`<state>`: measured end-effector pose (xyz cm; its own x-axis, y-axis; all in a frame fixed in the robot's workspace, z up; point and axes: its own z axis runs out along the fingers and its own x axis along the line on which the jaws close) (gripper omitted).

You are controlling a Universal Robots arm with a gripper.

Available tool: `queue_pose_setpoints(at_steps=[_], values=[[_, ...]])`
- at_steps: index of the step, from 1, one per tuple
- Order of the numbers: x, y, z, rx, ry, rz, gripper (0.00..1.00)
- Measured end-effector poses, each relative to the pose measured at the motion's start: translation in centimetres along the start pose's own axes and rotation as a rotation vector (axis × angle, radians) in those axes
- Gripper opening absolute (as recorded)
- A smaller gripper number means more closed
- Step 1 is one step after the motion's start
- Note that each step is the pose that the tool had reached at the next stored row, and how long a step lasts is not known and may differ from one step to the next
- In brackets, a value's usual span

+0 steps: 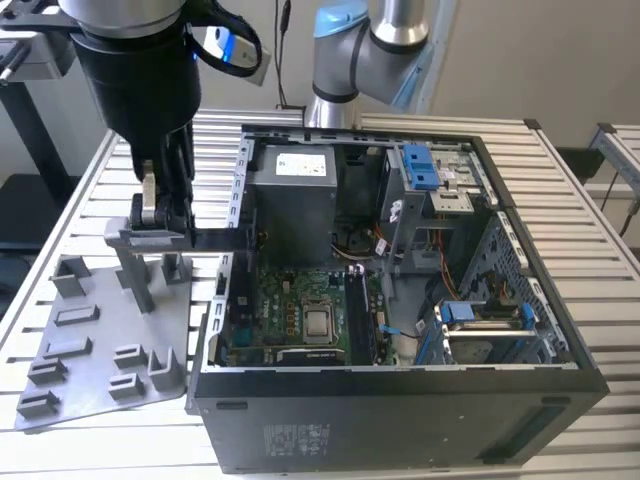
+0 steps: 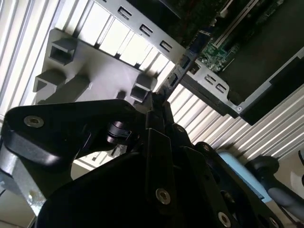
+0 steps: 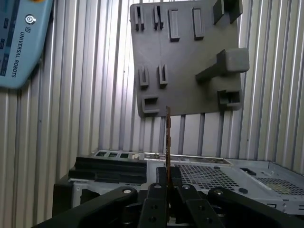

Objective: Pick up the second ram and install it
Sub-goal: 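Pick up the second ram and move it above second insertion slot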

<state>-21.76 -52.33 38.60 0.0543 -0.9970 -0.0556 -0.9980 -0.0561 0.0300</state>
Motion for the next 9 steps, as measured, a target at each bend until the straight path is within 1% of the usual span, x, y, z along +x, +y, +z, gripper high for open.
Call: queue_pose_setpoints(at_steps=[9], values=[[0.17,-3.09,-0.10,-0.0008,-0.0001,0.000,0.15]])
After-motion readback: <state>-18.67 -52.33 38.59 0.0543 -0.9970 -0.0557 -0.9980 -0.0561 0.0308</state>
